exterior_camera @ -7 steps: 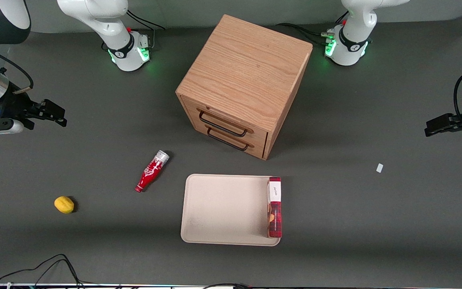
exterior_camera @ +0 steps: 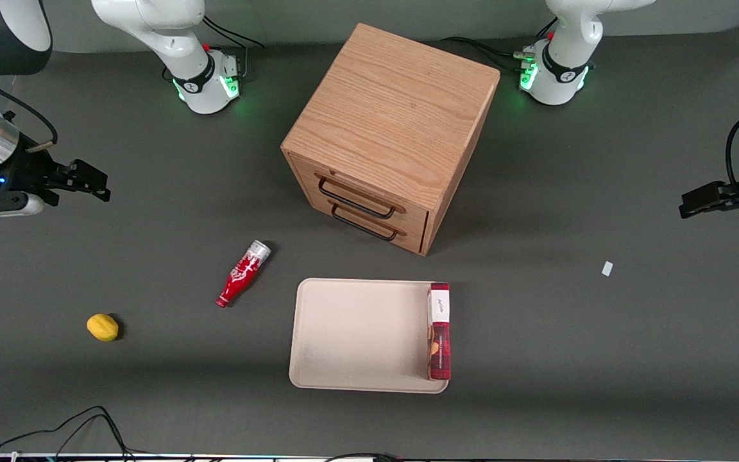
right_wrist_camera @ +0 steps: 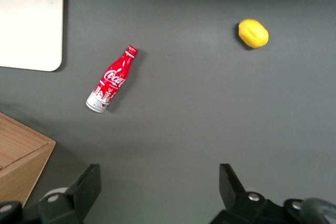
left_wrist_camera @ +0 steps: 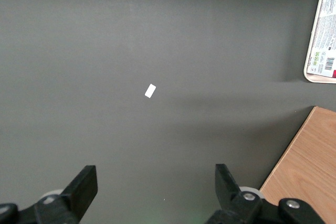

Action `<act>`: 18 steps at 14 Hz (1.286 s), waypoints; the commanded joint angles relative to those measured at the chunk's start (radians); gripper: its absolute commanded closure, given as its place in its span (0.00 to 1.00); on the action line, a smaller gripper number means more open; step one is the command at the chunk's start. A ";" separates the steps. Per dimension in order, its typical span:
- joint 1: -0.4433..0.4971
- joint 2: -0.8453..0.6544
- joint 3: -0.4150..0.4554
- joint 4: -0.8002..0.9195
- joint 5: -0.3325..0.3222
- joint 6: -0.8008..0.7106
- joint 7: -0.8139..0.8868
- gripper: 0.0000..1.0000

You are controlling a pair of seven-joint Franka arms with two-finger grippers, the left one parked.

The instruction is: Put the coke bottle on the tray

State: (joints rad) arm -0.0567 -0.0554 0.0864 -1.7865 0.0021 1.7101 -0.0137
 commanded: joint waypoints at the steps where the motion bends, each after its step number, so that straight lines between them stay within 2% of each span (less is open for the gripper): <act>1: 0.017 0.038 -0.002 0.001 -0.014 0.020 0.028 0.00; 6: 0.109 0.208 0.001 -0.008 -0.020 0.192 0.308 0.00; 9: 0.129 0.308 0.004 -0.034 -0.022 0.336 0.366 0.00; 12: 0.152 0.368 0.015 -0.108 -0.042 0.497 0.493 0.00; 18: 0.202 0.532 0.030 -0.142 -0.059 0.687 0.733 0.00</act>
State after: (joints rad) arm 0.1246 0.4421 0.1147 -1.9148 -0.0341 2.3337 0.6359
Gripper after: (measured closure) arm 0.000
